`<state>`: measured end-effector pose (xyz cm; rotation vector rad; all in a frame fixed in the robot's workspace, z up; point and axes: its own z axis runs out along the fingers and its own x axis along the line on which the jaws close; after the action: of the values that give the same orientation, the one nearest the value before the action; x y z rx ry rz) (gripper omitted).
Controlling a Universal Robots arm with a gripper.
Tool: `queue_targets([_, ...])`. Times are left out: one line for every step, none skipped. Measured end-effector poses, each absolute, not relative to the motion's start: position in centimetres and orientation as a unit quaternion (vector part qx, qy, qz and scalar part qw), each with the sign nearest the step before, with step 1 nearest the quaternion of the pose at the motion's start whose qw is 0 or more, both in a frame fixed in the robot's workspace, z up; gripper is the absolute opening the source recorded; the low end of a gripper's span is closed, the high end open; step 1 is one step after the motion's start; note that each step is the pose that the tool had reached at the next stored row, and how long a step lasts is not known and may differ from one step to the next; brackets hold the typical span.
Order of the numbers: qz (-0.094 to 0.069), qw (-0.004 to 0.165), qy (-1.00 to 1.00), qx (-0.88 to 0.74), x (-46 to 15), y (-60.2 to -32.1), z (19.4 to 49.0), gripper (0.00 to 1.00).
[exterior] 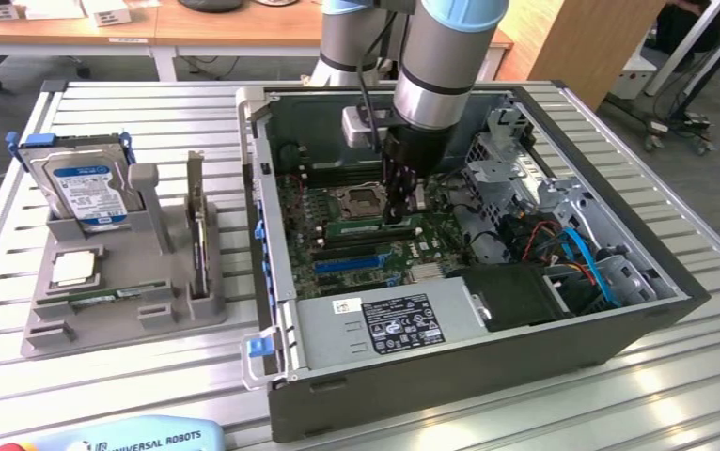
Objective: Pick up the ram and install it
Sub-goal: 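Insert the ram into the slot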
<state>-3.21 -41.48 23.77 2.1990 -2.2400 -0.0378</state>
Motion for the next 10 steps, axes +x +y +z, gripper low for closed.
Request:
queue_targets([-0.012,0.001,-0.714,0.701,-3.2,-41.48,23.77,0.11])
queue_targets([-0.012,0.001,-0.714,0.7,-3.21,-41.48,23.75,0.11])
queue_targets([-0.012,0.001,-0.714,0.7,-3.2,-41.48,23.7,0.11])
queue_targets([-0.012,0.001,-0.714,0.7,-3.2,-41.48,23.65,0.11])
queue_targets([-0.012,0.001,-0.714,0.7,-3.21,-41.49,23.66,0.11])
queue_targets([-0.012,0.001,-0.714,0.7,-3.2,-41.49,23.66,0.11])
queue_targets([-0.012,0.001,-0.714,0.7,-3.2,-41.49,23.66,0.11])
queue_targets([-0.012,0.001,-0.714,0.701,-3.2,-41.49,23.66,0.11])
queue_targets([-0.012,0.001,-0.714,0.701,-3.2,-41.51,23.66,0.11])
queue_targets([-0.012,0.001,-0.714,0.701,-3.2,-41.54,23.65,0.11])
